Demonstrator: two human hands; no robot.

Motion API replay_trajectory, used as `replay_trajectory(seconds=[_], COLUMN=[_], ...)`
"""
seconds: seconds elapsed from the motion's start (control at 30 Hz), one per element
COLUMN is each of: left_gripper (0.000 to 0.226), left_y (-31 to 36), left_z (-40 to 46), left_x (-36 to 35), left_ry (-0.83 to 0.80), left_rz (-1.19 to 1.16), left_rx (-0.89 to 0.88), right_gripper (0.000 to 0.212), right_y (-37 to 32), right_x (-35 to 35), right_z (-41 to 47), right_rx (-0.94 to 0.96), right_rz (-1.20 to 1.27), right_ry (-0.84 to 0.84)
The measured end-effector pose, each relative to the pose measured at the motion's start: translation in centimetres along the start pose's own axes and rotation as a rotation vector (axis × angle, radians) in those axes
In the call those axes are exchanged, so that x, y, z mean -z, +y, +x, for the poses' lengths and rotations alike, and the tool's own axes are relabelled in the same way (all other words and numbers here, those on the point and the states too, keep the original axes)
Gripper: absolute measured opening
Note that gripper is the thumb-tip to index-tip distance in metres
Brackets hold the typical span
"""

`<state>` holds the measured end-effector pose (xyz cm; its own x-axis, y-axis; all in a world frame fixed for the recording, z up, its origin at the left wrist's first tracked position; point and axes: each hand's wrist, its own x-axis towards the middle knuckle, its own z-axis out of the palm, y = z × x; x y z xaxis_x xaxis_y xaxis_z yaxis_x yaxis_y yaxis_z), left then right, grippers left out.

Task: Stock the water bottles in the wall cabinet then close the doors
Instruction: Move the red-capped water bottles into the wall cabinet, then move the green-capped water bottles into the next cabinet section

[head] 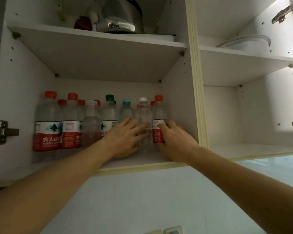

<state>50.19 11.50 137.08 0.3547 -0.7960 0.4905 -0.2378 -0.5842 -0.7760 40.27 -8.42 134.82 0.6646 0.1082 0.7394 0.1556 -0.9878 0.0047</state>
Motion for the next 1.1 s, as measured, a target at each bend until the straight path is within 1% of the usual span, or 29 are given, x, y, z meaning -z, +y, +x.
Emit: replay_trajectory(seconds=[0.13, 0.2, 0.27, 0.37, 0.43, 0.53, 0.6, 0.67, 0.77, 0.87, 0.97, 1.03, 1.1], left_gripper=[0.067, 0.068, 0.07, 0.067, 0.059, 0.037, 0.032, 0.037, 0.041, 0.039, 0.035, 0.031, 0.029], left_y=[-0.2, 0.0, 0.6, 1.8, 3.1, 6.8, 10.2, 14.3, 21.0, 27.9, 34.8, 39.3, 43.6], left_z=[0.1, -0.3, -1.2, -2.9, -3.9, -5.3, -6.1, -6.8, -8.1, -9.4, -11.0, -12.4, -14.1], left_x=[0.0, 0.7, 2.1, 5.1, 7.6, 11.8, 14.2, 15.6, 16.2, 16.0, 15.1, 14.0, 12.6], left_ry=[-0.082, -0.088, -0.025, 0.129, 0.219, 0.386, 0.466, 0.472, 0.372, 0.218, -0.035, -0.207, -0.379], left_rz=[0.019, -0.032, -0.194, -0.449, -0.642, -0.906, -0.989, -1.09, -1.267, -1.353, -1.411, -1.469, -1.464], left_rx=[0.017, 0.053, 0.16, 0.379, 0.492, 0.582, 0.648, 0.752, 0.924, 1.044, 1.12, 1.126, 1.108], right_gripper=[0.043, 0.04, 0.038, 0.036, 0.034, 0.027, 0.025, 0.034, 0.048, 0.043, 0.038, 0.035, 0.032], right_y=[-0.6, -0.4, -0.1, 0.6, 1.1, 2.2, 3.0, 4.2, 6.3, 8.7, 10.8, 12.0, 12.9], right_x=[-0.2, -0.2, 0.1, 0.4, 0.7, 1.2, 1.5, 1.2, -0.7, -3.1, -6.3, -9.0, -11.5], right_z=[-1.5, -2.4, -3.3, -5.3, -6.8, -9.8, -12.6, -15.8, -20.6, -25.9, -31.3, -35.0, -38.8], right_rx=[-0.023, -0.027, -0.002, 0.057, 0.084, 0.108, 0.128, 0.127, 0.058, -0.075, -0.258, -0.3, -0.312], right_rz=[0.095, 0.16, 0.207, 0.266, 0.31, 0.454, 0.587, 0.688, 0.789, 0.907, 0.955, 0.918, 0.859], right_ry=[0.039, 0.073, 0.115, 0.192, 0.239, 0.289, 0.278, 0.206, -0.015, -0.233, -0.474, -0.594, -0.68])
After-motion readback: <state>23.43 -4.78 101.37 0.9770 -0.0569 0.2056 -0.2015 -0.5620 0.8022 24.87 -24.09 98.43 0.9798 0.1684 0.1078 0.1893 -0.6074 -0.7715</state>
